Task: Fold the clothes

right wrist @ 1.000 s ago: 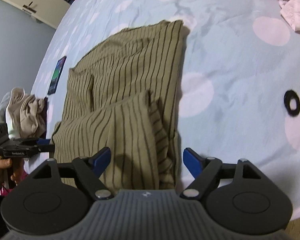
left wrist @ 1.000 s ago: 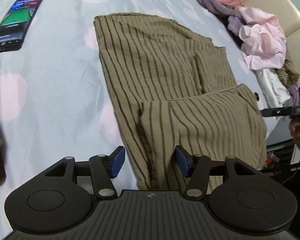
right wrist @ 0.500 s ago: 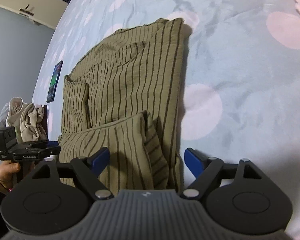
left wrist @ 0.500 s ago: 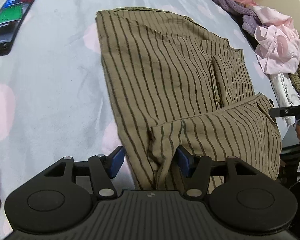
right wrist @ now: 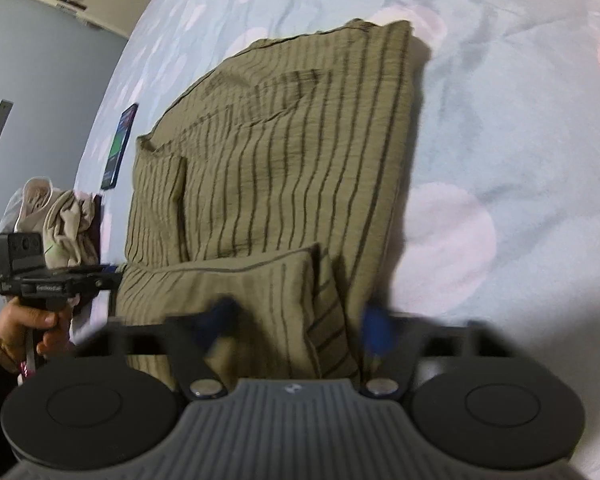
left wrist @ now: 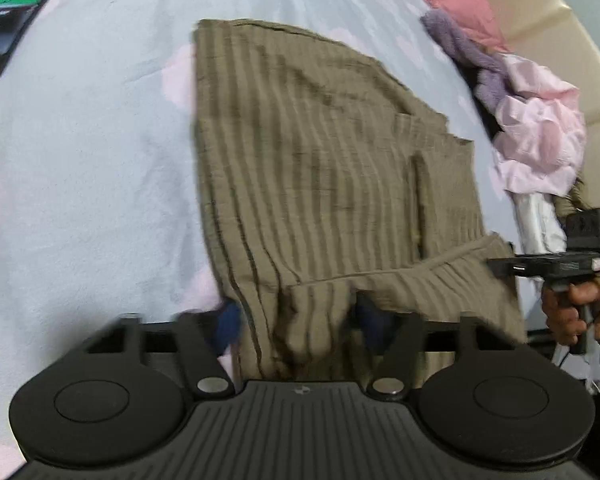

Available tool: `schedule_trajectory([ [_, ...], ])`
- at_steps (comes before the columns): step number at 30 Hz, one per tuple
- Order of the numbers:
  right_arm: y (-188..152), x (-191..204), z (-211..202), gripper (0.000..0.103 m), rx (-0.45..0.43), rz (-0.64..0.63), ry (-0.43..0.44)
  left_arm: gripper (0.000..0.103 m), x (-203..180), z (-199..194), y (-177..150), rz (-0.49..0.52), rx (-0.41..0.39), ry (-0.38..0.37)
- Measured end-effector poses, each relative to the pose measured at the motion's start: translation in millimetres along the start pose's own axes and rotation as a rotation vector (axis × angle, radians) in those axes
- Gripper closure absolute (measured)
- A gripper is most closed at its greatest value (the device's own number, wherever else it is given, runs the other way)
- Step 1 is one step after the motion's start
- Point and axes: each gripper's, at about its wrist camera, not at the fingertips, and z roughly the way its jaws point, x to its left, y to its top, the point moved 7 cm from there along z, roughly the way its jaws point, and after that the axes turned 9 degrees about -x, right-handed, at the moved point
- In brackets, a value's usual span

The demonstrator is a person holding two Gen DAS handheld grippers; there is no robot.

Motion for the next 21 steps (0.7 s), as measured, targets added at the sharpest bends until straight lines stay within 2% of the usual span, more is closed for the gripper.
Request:
schedule_trajectory([
  [1,-0.6,1.0,-0.4,0.083,0.007,0.0,0.009,0.083,-2.2,-0.2,0.1,0.009,0.004,0.002],
  [2,-1.6,3.0,-1.2,0.086,0.011,-0.012,0.013,0.092,-4.4,-0.3,0.2,0.018,0.008,0.005],
  [3,-2.8,5.3,-2.2,0.089,0.013,-0.029,0.016,0.095,-6.2,-0.9,0.2,0.023,0.009,0.003],
  [6,-0.4,10.6,-11.0,0.093,0.003,-0.031,0.033,0.098,-12.6,-7.2,2.7,0.041,-0.013,-0.005],
  [9,16.8,26.5,-29.7,0.094,-0.067,-0.038,0.059,0.098,-19.8,-20.0,10.7,0.035,-0.049,-0.042],
  [13,41.3,49.1,-56.4,0.094,-0.167,-0.049,0.095,0.099,-30.9,-47.6,34.5,0.012,-0.141,-0.097],
  [15,53.6,60.5,-70.0,0.095,-0.217,-0.054,0.112,0.099,-38.3,-67.0,53.4,0.016,-0.218,-0.125],
  [17,69.3,76.7,-88.7,0.095,-0.298,-0.079,0.145,0.099,-52.5,-96.5,77.9,0.065,-0.351,-0.161],
  [20,90.8,109.9,-131.8,0.095,-0.49,-0.19,0.255,0.099,-81.5,-148.7,99.9,0.255,-0.575,-0.19],
  [21,92.6,116.9,-141.5,0.095,-0.522,-0.209,0.289,0.099,-89.9,-163.9,101.1,0.319,-0.637,-0.202],
])
